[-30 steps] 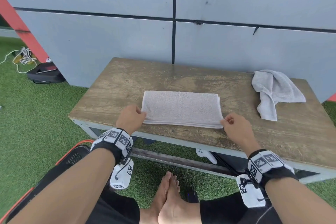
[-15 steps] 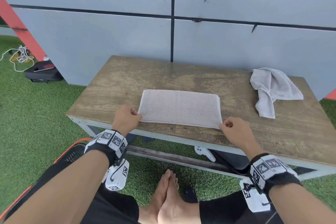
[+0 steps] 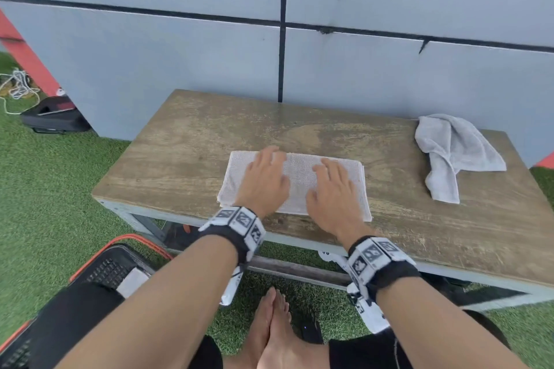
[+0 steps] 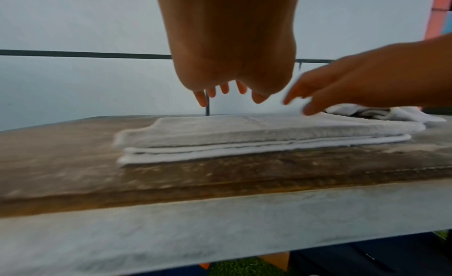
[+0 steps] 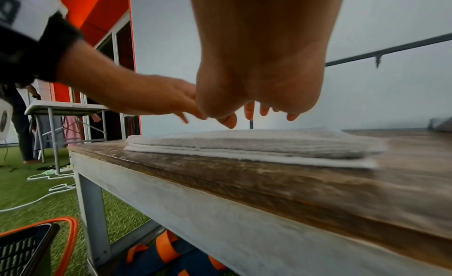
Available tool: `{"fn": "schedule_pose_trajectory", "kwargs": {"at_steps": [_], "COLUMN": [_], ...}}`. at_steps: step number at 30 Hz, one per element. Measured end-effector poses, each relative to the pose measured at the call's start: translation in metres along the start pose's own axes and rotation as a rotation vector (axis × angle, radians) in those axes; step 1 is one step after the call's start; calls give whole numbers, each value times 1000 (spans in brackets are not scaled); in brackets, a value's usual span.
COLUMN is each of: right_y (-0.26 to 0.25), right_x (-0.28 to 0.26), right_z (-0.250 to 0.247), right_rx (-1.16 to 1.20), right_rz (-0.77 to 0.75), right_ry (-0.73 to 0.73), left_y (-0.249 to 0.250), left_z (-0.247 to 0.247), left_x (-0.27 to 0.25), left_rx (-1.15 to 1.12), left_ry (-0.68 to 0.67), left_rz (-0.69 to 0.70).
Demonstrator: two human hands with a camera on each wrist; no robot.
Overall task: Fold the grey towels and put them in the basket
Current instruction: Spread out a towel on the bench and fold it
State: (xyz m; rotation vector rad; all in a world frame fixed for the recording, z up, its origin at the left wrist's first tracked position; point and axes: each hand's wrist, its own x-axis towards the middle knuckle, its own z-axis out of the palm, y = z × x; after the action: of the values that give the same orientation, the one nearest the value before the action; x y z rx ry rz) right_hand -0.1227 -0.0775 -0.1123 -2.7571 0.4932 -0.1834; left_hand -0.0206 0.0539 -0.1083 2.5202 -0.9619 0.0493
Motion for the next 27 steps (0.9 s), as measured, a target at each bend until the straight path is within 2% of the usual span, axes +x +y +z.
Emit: {"fn": "schedule_pose_trajectory", "kwargs": {"at_steps": [2,5,7,11,23,27], "right_y": [-7,2,13,20,44,49], "right_x": [14,23,23,22,25,24], "right_z": [15,33,40,41,31,30], "right_rx": [1,-63,-103,-124,-169,-148], "right_rz": [-39,-37,-34,-42,95,126], "right_ry": [-87,-216,-216,-193,-145,-125], "left_y": [10,4,-8,-24,-40,-50], "left_z": [16,35,42,41,43,40], "left_x": [9,13,9,0,1,1], "left_rx": [26,71,118,196,195,191], "left_ry": [-127,-281,-334,-263,-184,-164], "left_rz": [36,2,5,36,-39,-103]}}
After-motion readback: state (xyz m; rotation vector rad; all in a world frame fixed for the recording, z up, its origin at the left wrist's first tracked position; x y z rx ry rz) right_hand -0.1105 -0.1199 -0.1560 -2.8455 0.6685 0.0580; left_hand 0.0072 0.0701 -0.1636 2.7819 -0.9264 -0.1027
